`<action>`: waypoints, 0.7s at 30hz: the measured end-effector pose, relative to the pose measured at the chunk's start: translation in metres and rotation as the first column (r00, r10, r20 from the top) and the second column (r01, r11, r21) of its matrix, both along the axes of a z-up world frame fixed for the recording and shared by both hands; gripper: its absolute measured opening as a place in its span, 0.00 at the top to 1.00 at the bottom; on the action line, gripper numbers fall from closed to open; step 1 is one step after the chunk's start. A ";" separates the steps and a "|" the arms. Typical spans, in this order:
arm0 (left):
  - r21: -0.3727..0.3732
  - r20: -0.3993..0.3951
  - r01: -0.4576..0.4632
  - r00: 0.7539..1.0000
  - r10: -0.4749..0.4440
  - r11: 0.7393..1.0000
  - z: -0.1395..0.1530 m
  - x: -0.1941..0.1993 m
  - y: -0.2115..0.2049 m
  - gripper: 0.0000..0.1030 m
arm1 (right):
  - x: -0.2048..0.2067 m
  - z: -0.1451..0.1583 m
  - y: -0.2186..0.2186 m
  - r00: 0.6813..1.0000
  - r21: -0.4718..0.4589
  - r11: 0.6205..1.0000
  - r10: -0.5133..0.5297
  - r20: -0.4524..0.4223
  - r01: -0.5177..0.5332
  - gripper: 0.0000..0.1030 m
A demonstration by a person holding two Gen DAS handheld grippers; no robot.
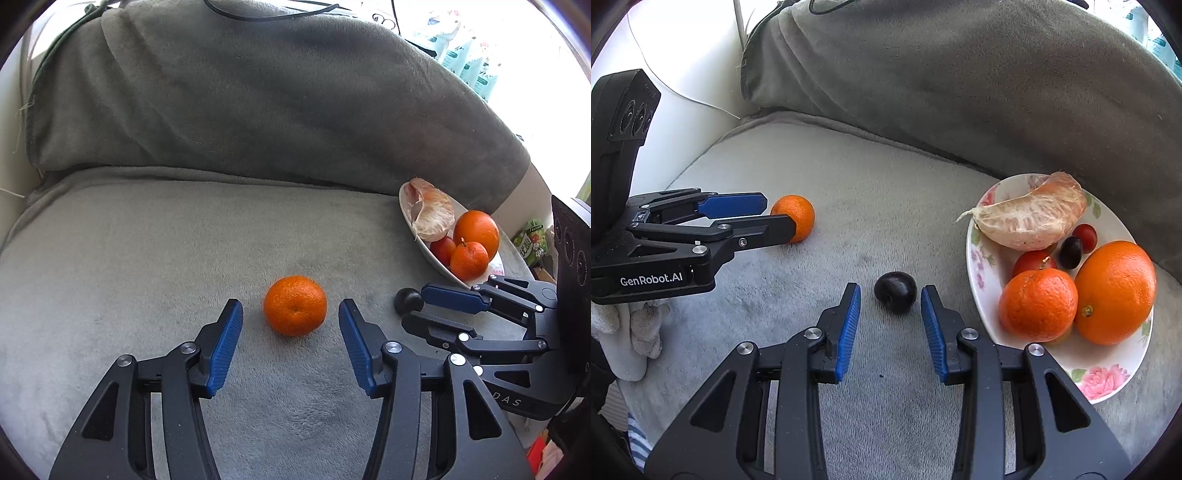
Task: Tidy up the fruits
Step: 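Grasp the last mandarin with the left gripper while the right gripper grasps the dark plum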
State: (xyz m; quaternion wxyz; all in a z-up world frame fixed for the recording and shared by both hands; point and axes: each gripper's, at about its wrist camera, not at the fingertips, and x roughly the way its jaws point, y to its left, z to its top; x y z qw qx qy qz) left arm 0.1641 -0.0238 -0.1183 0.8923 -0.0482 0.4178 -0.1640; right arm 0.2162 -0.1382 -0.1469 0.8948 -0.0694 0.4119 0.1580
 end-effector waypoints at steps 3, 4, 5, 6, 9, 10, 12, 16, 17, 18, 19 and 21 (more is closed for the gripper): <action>0.003 -0.003 0.000 1.000 0.000 1.000 -0.002 0.003 0.000 0.49 | 0.007 -0.001 0.008 1.000 -0.007 1.000 0.004 -0.001 -0.004 0.65; 0.003 -0.006 -0.001 1.000 0.001 1.000 -0.003 0.003 0.000 0.49 | 0.008 -0.002 0.009 1.000 -0.010 1.000 0.004 -0.001 -0.004 0.65; 0.003 -0.009 -0.001 1.000 0.001 1.000 -0.004 0.004 0.000 0.49 | 0.010 -0.003 0.011 1.000 -0.014 1.000 0.004 -0.002 -0.004 0.67; 0.004 -0.010 0.000 1.000 0.000 1.000 -0.005 0.004 0.000 0.49 | 0.010 -0.003 0.012 1.000 -0.018 1.000 0.004 -0.002 -0.004 0.68; 0.001 -0.017 0.003 1.000 -0.003 1.000 -0.006 0.006 0.000 0.54 | 0.013 -0.004 0.013 1.000 -0.021 1.000 0.002 -0.003 -0.002 0.69; -0.001 -0.018 0.004 1.000 -0.004 1.000 -0.007 0.006 -0.001 0.54 | 0.013 -0.004 0.014 1.000 -0.020 1.000 0.001 -0.004 -0.001 0.70; -0.002 -0.018 0.007 1.000 -0.007 1.000 -0.007 0.006 -0.001 0.55 | 0.016 -0.005 0.016 1.000 -0.023 1.000 -0.002 -0.004 0.002 0.72; -0.012 -0.015 0.020 1.000 -0.020 1.000 -0.006 0.006 -0.002 0.65 | 0.015 -0.006 0.014 1.000 -0.027 1.000 -0.009 -0.005 0.009 0.75; -0.009 -0.014 0.021 1.000 -0.021 1.000 -0.006 0.006 -0.004 0.65 | 0.014 -0.006 0.013 1.000 -0.027 1.000 -0.010 -0.005 0.010 0.75; -0.009 -0.012 0.020 1.000 -0.020 1.000 -0.006 0.006 -0.004 0.65 | 0.013 -0.006 0.012 1.000 -0.029 1.000 -0.010 -0.003 0.010 0.75; -0.010 -0.010 0.020 1.000 -0.020 1.000 -0.007 0.006 -0.004 0.65 | 0.013 -0.006 0.012 1.000 -0.031 0.999 -0.009 -0.002 0.009 0.75; -0.016 -0.009 0.019 1.000 -0.019 1.000 -0.007 0.006 -0.003 0.66 | 0.013 -0.006 0.012 1.000 -0.035 0.999 -0.008 0.002 0.008 0.75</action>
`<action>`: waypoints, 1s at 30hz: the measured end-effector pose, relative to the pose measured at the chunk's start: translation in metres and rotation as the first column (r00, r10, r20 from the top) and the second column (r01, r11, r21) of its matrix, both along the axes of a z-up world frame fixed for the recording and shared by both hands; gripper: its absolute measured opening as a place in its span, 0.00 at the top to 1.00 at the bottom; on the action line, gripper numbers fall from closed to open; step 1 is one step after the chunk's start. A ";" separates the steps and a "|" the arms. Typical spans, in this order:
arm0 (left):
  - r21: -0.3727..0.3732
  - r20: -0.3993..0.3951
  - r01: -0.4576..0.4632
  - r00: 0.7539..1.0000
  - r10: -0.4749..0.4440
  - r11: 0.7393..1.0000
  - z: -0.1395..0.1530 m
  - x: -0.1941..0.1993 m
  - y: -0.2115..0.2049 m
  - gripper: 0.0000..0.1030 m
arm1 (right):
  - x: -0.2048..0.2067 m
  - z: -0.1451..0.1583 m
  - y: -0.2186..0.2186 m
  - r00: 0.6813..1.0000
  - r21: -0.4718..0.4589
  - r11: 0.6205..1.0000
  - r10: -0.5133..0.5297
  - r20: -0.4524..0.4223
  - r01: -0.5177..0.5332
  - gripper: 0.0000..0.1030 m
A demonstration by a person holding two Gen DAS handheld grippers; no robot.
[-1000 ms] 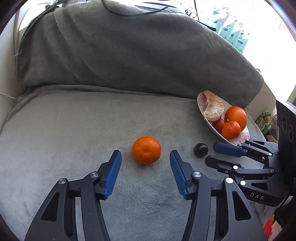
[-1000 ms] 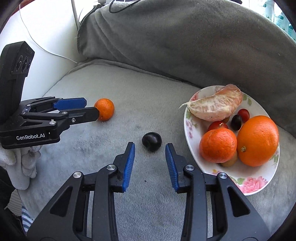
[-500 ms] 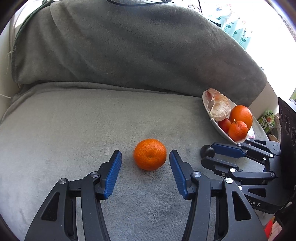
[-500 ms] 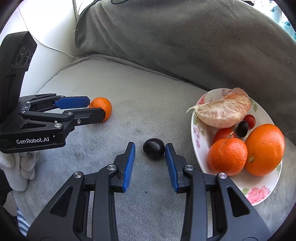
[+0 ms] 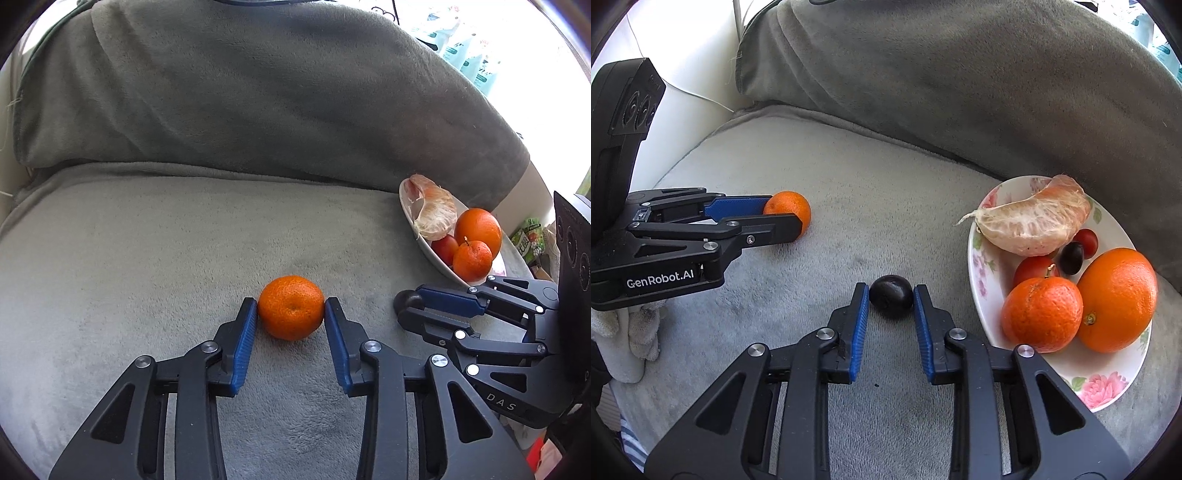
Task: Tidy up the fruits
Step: 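Grasp the last mandarin with the left gripper while the right gripper grasps the dark plum, then carry the mandarin and plum into the floral plate and open both grippers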
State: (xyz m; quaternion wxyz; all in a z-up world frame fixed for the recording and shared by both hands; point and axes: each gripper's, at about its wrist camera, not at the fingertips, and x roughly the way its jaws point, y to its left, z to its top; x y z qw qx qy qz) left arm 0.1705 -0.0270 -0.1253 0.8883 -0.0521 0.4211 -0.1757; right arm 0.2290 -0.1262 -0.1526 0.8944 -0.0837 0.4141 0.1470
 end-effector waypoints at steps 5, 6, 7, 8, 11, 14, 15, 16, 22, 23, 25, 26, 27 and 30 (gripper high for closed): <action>-0.012 0.002 -0.006 1.000 0.006 1.000 0.000 0.000 0.003 0.66 | -0.003 0.002 -0.001 1.000 0.012 1.000 0.002 0.008 -0.003 0.76; -0.012 0.003 -0.006 1.000 0.007 1.000 0.000 -0.001 0.003 0.66 | -0.005 0.002 -0.002 1.000 0.015 1.000 0.003 0.010 -0.003 0.76; -0.010 0.004 -0.008 1.000 0.008 1.000 0.001 -0.001 0.003 0.66 | -0.006 0.003 -0.002 1.000 0.018 1.000 0.003 0.012 -0.003 0.76; -0.009 0.007 -0.011 1.000 0.011 1.000 0.002 -0.002 0.004 0.66 | -0.007 0.005 -0.003 1.000 0.023 1.000 0.003 0.015 -0.003 0.76; -0.011 0.016 -0.016 1.000 0.016 1.000 0.005 -0.005 0.005 0.66 | -0.011 0.009 -0.007 1.000 0.041 0.999 0.004 0.022 -0.005 0.76; -0.011 0.026 -0.014 1.000 0.014 1.000 0.010 -0.008 0.004 0.66 | -0.016 0.014 -0.011 1.000 0.055 0.998 0.003 0.031 -0.005 0.76; -0.011 0.031 -0.014 0.999 0.014 1.000 0.012 -0.010 0.003 0.66 | -0.018 0.016 -0.013 0.999 0.060 0.998 0.003 0.035 -0.005 0.76; -0.013 0.036 -0.013 0.999 0.013 1.000 0.013 -0.011 0.003 0.66 | -0.020 0.018 -0.015 0.999 0.065 0.998 0.002 0.040 -0.004 0.76; -0.020 0.061 0.003 0.998 -0.002 1.000 0.024 -0.016 -0.004 0.66 | -0.036 0.031 -0.030 0.998 0.088 0.996 -0.011 0.068 0.005 0.76; -0.021 0.066 0.007 0.998 -0.006 1.000 0.026 -0.016 -0.006 0.66 | -0.039 0.034 -0.033 0.997 0.089 0.996 -0.015 0.074 0.008 0.76; -0.025 0.076 0.016 0.997 -0.014 1.000 0.030 -0.018 -0.010 0.66 | -0.045 0.038 -0.040 0.996 0.091 0.996 -0.023 0.086 0.015 0.76; -0.028 0.079 0.021 0.997 -0.019 0.999 0.032 -0.019 -0.012 0.66 | -0.047 0.041 -0.044 0.995 0.091 0.996 -0.028 0.092 0.019 0.76; -0.030 0.083 0.027 0.996 -0.024 0.999 0.033 -0.020 -0.014 0.66 | -0.052 0.043 -0.049 0.995 0.093 0.995 -0.035 0.098 0.026 0.76; -0.035 0.094 0.045 0.995 -0.042 0.998 0.038 -0.020 -0.021 0.66 | -0.058 0.050 -0.064 0.992 0.104 0.993 -0.059 0.112 0.047 0.76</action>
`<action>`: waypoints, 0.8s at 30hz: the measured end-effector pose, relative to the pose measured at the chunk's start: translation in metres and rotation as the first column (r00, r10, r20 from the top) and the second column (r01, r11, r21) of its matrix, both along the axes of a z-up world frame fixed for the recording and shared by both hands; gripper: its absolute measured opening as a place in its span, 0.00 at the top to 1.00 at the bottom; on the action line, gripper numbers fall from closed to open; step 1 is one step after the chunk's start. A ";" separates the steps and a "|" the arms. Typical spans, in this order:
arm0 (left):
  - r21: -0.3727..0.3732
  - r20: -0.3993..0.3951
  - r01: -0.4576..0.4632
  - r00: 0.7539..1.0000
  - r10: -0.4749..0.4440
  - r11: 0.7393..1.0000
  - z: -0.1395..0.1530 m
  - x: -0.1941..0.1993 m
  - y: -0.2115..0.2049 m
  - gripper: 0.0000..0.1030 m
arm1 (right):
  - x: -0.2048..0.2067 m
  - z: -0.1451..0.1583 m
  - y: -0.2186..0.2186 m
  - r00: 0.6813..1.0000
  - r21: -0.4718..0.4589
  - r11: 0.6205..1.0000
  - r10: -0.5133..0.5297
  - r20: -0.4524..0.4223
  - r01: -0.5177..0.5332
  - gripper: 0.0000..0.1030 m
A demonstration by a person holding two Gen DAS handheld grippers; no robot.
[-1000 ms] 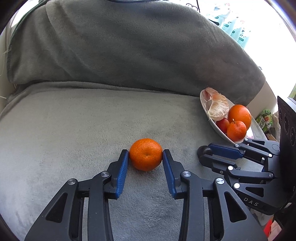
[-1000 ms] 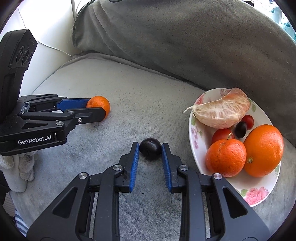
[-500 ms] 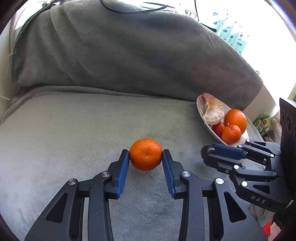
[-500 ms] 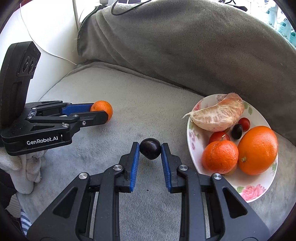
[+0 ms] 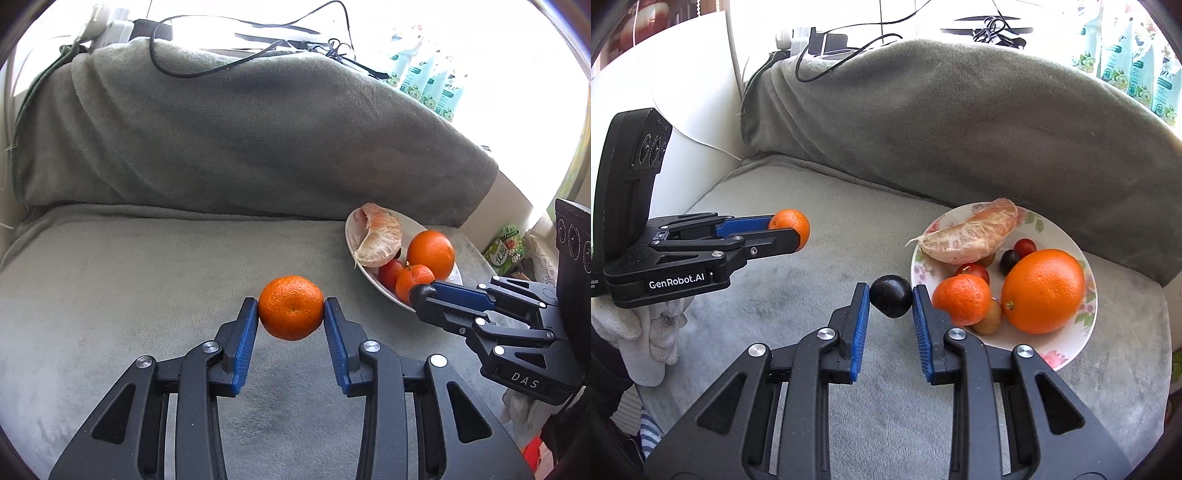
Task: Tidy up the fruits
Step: 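Carry the mandarin and plum into the floral plate and open both grippers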
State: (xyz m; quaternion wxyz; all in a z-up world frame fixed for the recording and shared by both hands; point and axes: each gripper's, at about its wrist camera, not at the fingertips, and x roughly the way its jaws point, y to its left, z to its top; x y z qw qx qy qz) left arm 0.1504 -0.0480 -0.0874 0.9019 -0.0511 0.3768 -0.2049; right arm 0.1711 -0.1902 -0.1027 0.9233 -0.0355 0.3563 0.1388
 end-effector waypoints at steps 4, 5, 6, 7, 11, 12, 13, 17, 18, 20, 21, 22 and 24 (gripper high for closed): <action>-0.005 0.011 0.031 0.999 -0.031 1.000 0.004 0.000 -0.014 0.66 | -0.006 0.009 -0.020 0.999 0.010 0.999 -0.037 0.018 0.037 0.76; -0.006 0.013 0.040 0.999 -0.040 0.999 0.005 0.000 -0.019 0.66 | -0.006 0.011 -0.024 0.999 0.011 0.999 -0.046 0.021 0.045 0.76; -0.007 0.015 0.049 0.999 -0.049 0.999 0.006 0.000 -0.024 0.66 | -0.005 0.012 -0.027 0.998 0.010 0.999 -0.054 0.024 0.053 0.76; -0.007 0.017 0.058 0.998 -0.058 0.998 0.006 0.001 -0.028 0.66 | -0.004 0.014 -0.031 0.998 0.008 0.998 -0.061 0.027 0.061 0.76; -0.010 0.025 0.096 0.995 -0.096 0.995 0.010 0.003 -0.047 0.66 | 0.000 0.021 -0.051 0.995 0.018 0.995 -0.095 0.041 0.094 0.76; -0.009 0.027 0.105 0.994 -0.105 0.994 0.011 0.003 -0.052 0.66 | 0.003 0.023 -0.054 0.994 0.023 0.995 -0.101 0.044 0.100 0.76; -0.009 0.029 0.114 0.993 -0.114 0.993 0.012 0.004 -0.057 0.66 | 0.004 0.025 -0.058 0.993 0.027 0.994 -0.107 0.048 0.106 0.76; -0.008 0.037 0.143 0.989 -0.142 0.990 0.017 0.008 -0.074 0.66 | 0.015 0.031 -0.071 0.991 0.034 0.992 -0.123 0.060 0.121 0.76; -0.008 0.038 0.148 0.988 -0.148 0.989 0.018 0.009 -0.078 0.66 | 0.018 0.031 -0.074 0.990 0.034 0.992 -0.126 0.061 0.124 0.76; -0.006 0.041 0.159 0.986 -0.159 0.987 0.018 0.011 -0.086 0.66 | 0.023 0.032 -0.081 0.989 0.038 0.991 -0.133 0.059 0.131 0.76; -0.005 0.041 0.163 0.986 -0.163 0.987 0.019 0.012 -0.090 0.66 | 0.026 0.032 -0.085 0.989 0.041 0.990 -0.137 0.057 0.135 0.76; -0.006 0.041 0.167 0.985 -0.167 0.986 0.019 0.013 -0.093 0.66 | 0.028 0.032 -0.089 0.989 0.045 0.989 -0.141 0.055 0.138 0.76; -0.007 0.040 0.178 0.983 -0.177 0.984 0.019 0.013 -0.100 0.66 | 0.036 0.031 -0.096 0.989 0.054 0.989 -0.143 0.045 0.140 0.76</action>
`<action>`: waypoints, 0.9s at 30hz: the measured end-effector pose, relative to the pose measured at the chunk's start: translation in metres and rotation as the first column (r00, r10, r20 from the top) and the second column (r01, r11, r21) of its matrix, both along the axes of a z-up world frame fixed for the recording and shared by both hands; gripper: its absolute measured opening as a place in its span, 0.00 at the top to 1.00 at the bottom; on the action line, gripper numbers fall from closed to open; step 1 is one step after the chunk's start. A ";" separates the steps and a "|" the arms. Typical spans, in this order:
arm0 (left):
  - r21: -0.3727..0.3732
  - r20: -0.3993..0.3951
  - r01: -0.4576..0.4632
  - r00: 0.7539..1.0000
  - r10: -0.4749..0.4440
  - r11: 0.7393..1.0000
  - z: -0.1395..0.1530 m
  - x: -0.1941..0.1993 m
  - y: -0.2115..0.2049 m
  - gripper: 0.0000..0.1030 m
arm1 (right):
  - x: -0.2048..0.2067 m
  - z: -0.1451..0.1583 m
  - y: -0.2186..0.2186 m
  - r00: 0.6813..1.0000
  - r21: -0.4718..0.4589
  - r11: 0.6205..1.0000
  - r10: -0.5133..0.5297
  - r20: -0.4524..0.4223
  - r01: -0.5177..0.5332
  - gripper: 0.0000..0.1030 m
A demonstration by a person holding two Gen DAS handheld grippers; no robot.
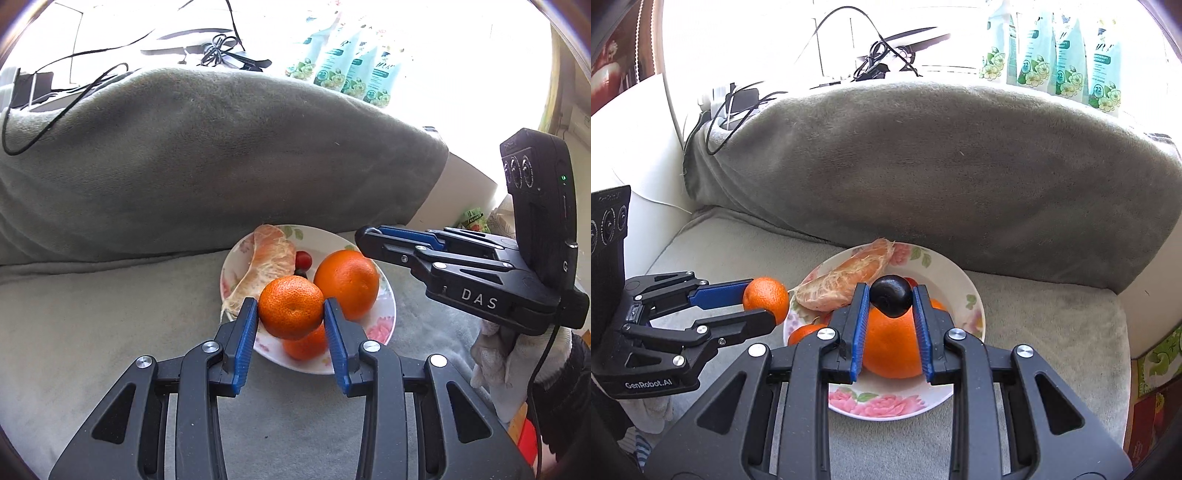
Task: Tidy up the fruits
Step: 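Carry the mandarin and plum into the floral plate and open both grippers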
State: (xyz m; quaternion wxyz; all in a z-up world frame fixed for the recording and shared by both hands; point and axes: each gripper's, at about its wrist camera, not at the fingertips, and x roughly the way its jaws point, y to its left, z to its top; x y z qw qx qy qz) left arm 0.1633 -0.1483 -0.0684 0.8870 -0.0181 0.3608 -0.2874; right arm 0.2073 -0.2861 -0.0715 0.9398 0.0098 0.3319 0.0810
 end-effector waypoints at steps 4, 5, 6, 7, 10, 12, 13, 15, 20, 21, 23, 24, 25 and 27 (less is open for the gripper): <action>0.003 0.004 0.028 1.000 -0.028 1.000 0.001 -0.002 -0.012 0.66 | 0.015 0.001 -0.009 1.000 0.005 1.000 -0.007 -0.008 0.007 0.76; 0.004 0.003 0.036 0.999 -0.036 0.999 0.001 -0.002 -0.015 0.66 | 0.019 0.001 -0.010 1.000 0.006 1.000 -0.007 -0.010 0.007 0.76; 0.005 0.003 0.043 0.999 -0.043 0.999 0.001 -0.002 -0.018 0.66 | 0.023 0.001 -0.011 1.000 0.007 1.000 -0.005 -0.012 0.005 0.76; 0.007 0.003 0.048 0.999 -0.048 0.999 0.000 -0.002 -0.021 0.66 | 0.026 0.001 -0.012 1.000 0.008 1.000 -0.002 -0.015 0.003 0.76; 0.011 -0.002 0.054 0.999 -0.054 0.999 -0.001 0.000 -0.027 0.66 | 0.033 0.000 -0.013 1.000 0.010 1.000 0.002 -0.024 -0.001 0.76; 0.014 -0.004 0.057 0.998 -0.057 0.998 -0.002 0.002 -0.030 0.66 | 0.038 -0.003 -0.014 0.999 0.018 1.000 0.005 -0.034 -0.004 0.76; 0.015 -0.004 0.058 0.998 -0.058 0.998 -0.002 0.002 -0.030 0.66 | 0.040 -0.004 -0.015 0.999 0.020 1.000 0.006 -0.038 -0.005 0.76; 0.019 -0.002 0.058 0.998 -0.058 0.998 -0.002 0.004 -0.032 0.66 | 0.043 -0.006 -0.015 0.999 0.024 1.000 0.007 -0.042 -0.006 0.76; 0.029 0.002 0.060 0.998 -0.060 0.998 -0.002 0.006 -0.035 0.66 | 0.047 -0.011 -0.016 0.998 0.048 0.999 0.018 -0.055 -0.016 0.76; 0.030 0.004 0.061 0.998 -0.061 0.998 -0.002 0.005 -0.035 0.66 | 0.048 -0.011 -0.016 0.998 0.050 0.999 0.023 -0.061 -0.019 0.75; 0.029 0.008 0.060 0.998 -0.060 0.998 -0.002 0.005 -0.036 0.65 | 0.049 -0.012 -0.015 0.998 0.042 0.999 0.023 -0.062 -0.021 0.75; 0.030 0.009 0.061 0.998 -0.062 0.998 -0.002 0.005 -0.037 0.65 | 0.049 -0.012 -0.015 0.998 0.039 0.999 0.021 -0.063 -0.019 0.75; 0.031 0.009 0.061 0.998 -0.061 0.998 -0.002 0.005 -0.037 0.65 | 0.049 -0.013 -0.015 0.998 0.039 0.999 0.018 -0.063 -0.016 0.75; 0.031 0.017 0.060 0.998 -0.061 0.998 -0.001 0.004 -0.037 0.57 | 0.049 -0.012 -0.016 0.998 0.043 0.999 0.013 -0.059 -0.010 0.64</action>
